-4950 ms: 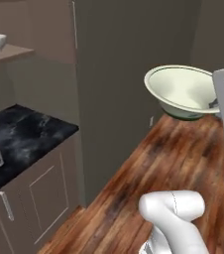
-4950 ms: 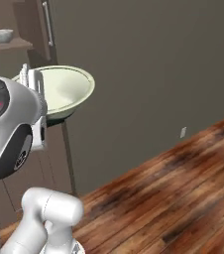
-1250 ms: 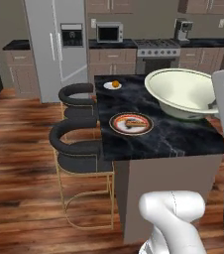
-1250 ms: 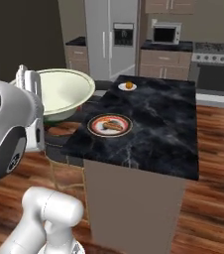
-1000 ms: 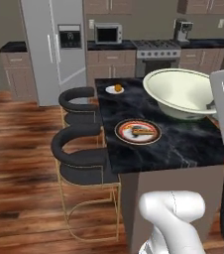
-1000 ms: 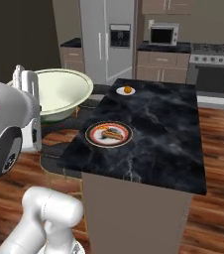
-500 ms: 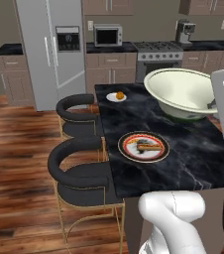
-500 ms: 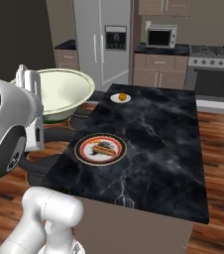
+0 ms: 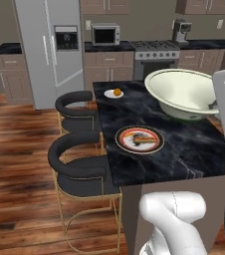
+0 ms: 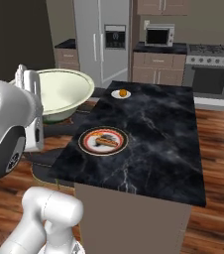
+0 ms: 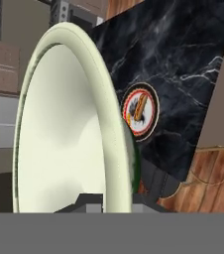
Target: Take the smaller bowl and place it next to the appetizer plate on the dining counter , and place the larger bowl next to the plate with cooked food.
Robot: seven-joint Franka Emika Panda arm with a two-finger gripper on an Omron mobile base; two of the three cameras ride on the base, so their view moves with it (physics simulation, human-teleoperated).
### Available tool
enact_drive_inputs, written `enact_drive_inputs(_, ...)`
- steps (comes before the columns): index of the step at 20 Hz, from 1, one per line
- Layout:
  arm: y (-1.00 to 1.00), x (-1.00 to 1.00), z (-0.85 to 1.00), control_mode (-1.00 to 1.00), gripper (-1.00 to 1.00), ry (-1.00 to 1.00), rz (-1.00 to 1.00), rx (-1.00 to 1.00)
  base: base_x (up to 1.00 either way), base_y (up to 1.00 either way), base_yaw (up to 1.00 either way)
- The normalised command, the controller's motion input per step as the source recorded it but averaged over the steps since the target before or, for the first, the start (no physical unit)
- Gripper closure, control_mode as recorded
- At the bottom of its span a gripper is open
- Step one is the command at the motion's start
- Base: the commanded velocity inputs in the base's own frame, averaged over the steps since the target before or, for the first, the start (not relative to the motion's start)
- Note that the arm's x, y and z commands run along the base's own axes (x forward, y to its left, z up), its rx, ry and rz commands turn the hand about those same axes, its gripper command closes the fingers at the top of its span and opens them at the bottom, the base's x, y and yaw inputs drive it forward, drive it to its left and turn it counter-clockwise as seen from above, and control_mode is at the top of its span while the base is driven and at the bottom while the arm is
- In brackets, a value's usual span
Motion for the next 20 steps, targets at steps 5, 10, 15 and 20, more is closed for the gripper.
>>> enact_drive_inputs(5, -0.02, 0.15, -0.05, -1.0, 1.0, 0.07, 0.0, 0.0, 0.04, 0.0, 0.0)
enact_drive_inputs(10, -0.22, 0.28, -0.77, -1.0, 1.0, 0.06, 0.0, -0.03, 0.0, 0.0, 0.0)
enact_drive_inputs(15, -0.5, 0.47, -0.86, -1.0, 1.0, 0.25, 0.3, 0.0, 0.0, 0.0, 0.0)
enact_drive_inputs(20, -0.34, 0.48, -0.64, -1.0, 1.0, 0.06, 0.42, -0.04, 0.0, 0.0, 0.0)
